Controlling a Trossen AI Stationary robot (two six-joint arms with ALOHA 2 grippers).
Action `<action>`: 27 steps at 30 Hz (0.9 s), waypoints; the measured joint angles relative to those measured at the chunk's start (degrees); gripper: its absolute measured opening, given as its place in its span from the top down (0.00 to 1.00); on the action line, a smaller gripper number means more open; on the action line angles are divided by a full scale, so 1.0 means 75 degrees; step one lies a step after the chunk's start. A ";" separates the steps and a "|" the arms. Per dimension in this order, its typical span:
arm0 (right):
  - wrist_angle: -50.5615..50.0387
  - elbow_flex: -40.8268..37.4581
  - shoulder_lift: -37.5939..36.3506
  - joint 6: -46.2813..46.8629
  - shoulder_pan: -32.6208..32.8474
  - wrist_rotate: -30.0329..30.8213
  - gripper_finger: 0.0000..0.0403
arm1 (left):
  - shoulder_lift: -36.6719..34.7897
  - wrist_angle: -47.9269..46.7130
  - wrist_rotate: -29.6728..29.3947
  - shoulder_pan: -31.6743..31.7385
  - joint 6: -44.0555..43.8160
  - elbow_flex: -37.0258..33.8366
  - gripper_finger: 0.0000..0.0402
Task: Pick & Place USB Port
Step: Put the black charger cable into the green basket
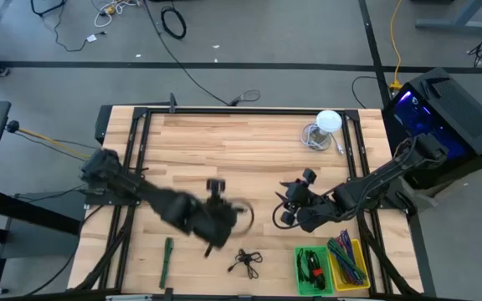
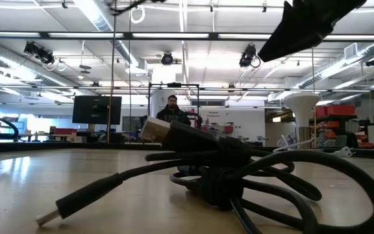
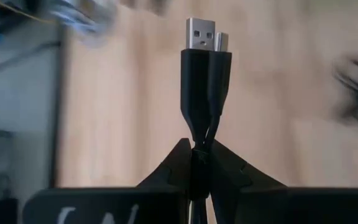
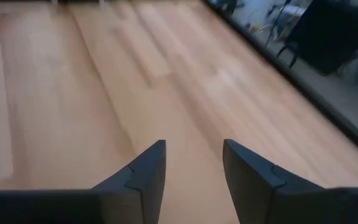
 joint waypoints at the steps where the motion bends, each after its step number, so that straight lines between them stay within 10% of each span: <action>1: 0.0152 -0.0016 0.0000 -0.0127 0.0000 0.0118 0.60 | -0.0196 0.0289 -0.0182 0.0200 0.0205 -0.0164 0.92; 4: 0.0839 -0.0057 0.0000 -0.0754 0.0000 0.0409 0.60 | -0.0932 0.1902 -0.0186 0.0794 0.1169 -0.1009 0.92; 17: 0.4394 -0.0058 0.0000 -0.4014 -0.0521 0.0300 0.60 | -0.3079 1.1670 0.4095 0.2912 0.2980 -0.6021 0.92; 27: 0.5842 -0.0055 0.0077 -0.4610 -0.1524 -0.1883 0.60 | -0.3047 1.3592 0.4603 0.3108 0.2967 -0.7026 0.92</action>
